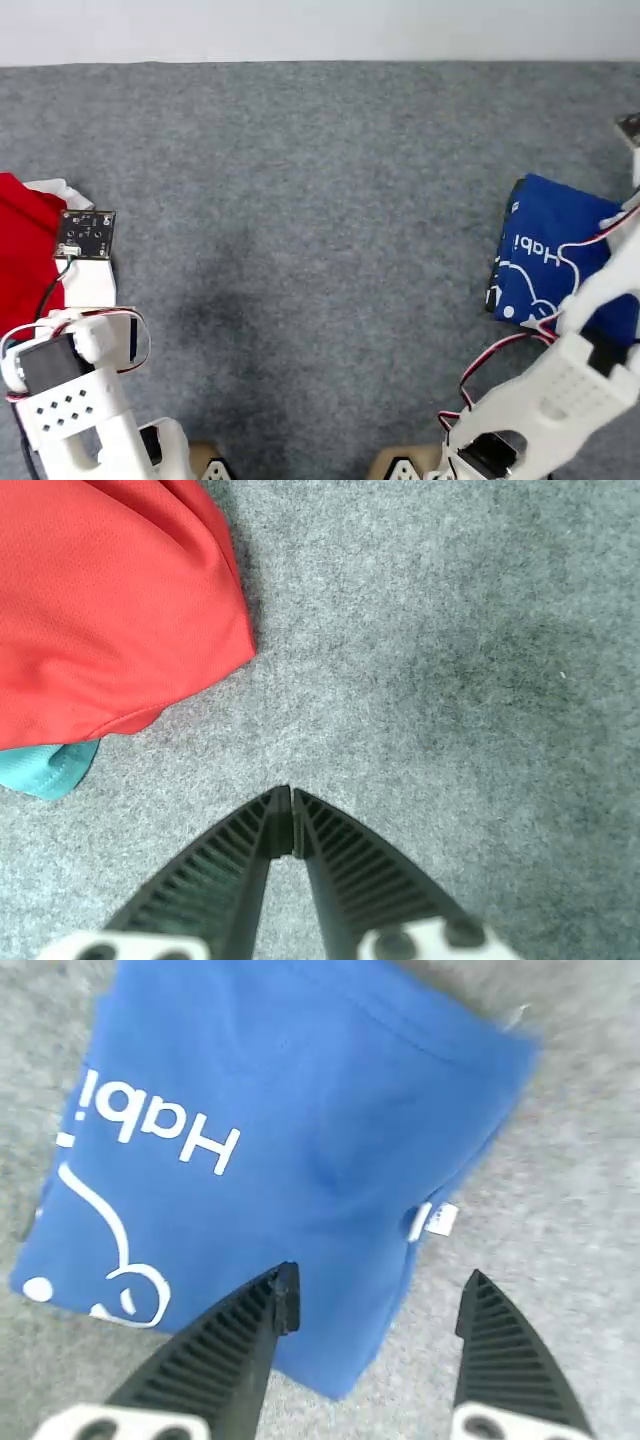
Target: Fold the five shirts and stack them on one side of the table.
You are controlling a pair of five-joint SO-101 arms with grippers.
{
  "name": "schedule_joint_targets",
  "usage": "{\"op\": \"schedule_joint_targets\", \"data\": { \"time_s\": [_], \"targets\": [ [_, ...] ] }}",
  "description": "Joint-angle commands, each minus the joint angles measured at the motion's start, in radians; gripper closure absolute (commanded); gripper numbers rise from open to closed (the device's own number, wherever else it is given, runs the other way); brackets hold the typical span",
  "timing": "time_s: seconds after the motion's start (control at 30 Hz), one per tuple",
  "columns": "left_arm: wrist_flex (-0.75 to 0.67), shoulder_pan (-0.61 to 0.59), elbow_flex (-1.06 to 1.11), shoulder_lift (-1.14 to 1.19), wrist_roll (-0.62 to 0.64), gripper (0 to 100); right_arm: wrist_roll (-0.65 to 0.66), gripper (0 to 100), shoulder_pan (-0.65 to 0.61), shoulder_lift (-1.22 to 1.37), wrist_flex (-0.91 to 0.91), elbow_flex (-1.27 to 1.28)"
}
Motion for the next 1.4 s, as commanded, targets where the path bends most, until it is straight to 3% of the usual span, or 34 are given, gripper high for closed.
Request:
{"op": "schedule_joint_targets", "data": {
  "time_s": [0.0,0.23,0.47,0.7,1.0,1.2,1.37],
  "targets": [
    [0.008,-0.003,-0.012,-0.011,-0.009,100,0.002,76.6,-0.050,-0.128,0.041,-0.009],
    [0.008,-0.003,-0.012,-0.011,-0.009,100,0.002,99.8,-0.151,-0.094,0.182,0.003],
    [0.009,-0.003,-0.012,-0.011,-0.009,100,-0.117,98.8,-0.148,0.070,0.200,0.020],
    [0.009,-0.003,-0.012,-0.011,-0.009,100,-0.130,98.8,-0.206,0.265,0.170,0.012],
    [0.009,-0.003,-0.012,-0.011,-0.009,100,-0.130,98.8,-0.222,0.209,0.154,-0.020],
    [0.009,-0.003,-0.012,-0.011,-0.009,100,-0.140,98.8,-0.223,0.182,-0.074,-0.023],
    [0.009,-0.003,-0.012,-0.011,-0.009,100,-0.250,98.8,-0.236,0.234,-0.274,-0.023]
  ]
}}
